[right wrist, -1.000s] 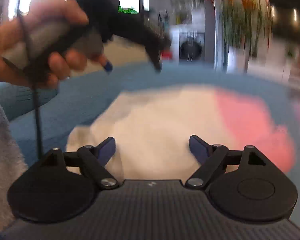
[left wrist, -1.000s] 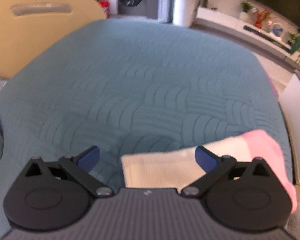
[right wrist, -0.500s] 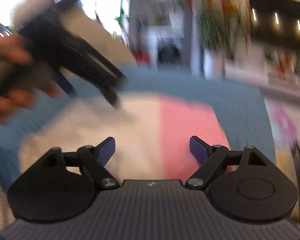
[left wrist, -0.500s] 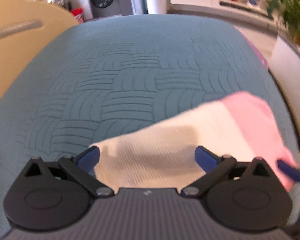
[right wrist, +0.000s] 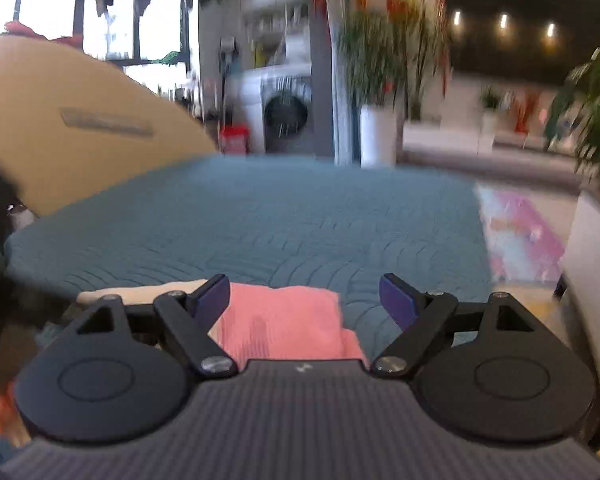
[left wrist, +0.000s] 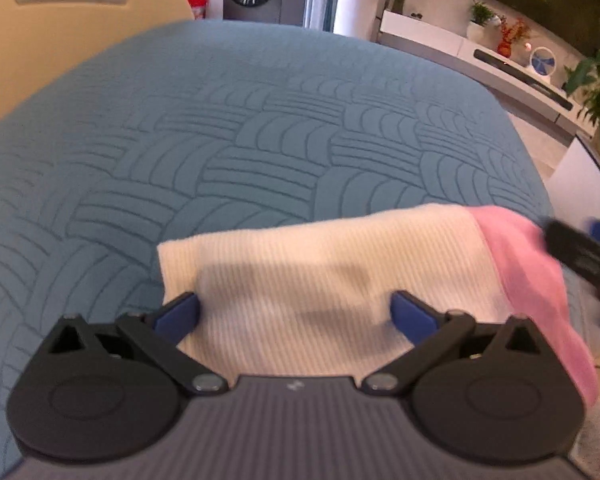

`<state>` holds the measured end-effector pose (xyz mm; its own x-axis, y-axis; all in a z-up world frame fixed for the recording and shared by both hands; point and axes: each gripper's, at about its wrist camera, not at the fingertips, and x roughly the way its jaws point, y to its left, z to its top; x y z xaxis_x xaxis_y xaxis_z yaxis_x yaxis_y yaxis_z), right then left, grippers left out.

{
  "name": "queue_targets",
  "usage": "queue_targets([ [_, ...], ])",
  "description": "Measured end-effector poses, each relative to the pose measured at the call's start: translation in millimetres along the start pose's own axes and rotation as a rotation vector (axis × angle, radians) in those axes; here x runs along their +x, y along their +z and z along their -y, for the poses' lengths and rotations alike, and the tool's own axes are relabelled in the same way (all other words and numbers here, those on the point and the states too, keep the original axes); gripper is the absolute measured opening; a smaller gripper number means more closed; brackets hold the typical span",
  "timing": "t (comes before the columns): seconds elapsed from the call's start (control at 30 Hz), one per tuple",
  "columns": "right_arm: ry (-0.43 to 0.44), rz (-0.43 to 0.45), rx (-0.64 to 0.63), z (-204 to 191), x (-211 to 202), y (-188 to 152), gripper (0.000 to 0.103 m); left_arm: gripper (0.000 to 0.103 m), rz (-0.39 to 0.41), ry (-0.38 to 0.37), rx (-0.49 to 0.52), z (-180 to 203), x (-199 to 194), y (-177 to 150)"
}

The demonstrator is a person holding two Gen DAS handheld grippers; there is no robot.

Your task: Fold clothes

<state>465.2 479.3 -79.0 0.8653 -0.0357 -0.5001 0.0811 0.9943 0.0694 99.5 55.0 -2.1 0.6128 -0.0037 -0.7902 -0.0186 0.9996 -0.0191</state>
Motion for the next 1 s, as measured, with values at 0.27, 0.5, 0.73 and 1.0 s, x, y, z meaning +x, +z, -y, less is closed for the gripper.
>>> queue_targets([
  [0.27,0.055,-0.105,0.086,28,31,-4,0.084,0.103,0.107,0.002,0.057,12,-46,4],
  [0.5,-0.041,0.048,-0.059,0,-63,-25,0.084,0.103,0.099,-0.008,0.037,20,-66,2],
  [0.73,0.020,-0.065,0.032,23,-52,-61,0.088,0.103,-0.045,0.010,-0.026,19,-30,-27],
  [1.0,0.055,-0.018,0.153,36,-45,-70,0.097,0.103,-0.037,0.053,-0.018,28,-20,-25],
])
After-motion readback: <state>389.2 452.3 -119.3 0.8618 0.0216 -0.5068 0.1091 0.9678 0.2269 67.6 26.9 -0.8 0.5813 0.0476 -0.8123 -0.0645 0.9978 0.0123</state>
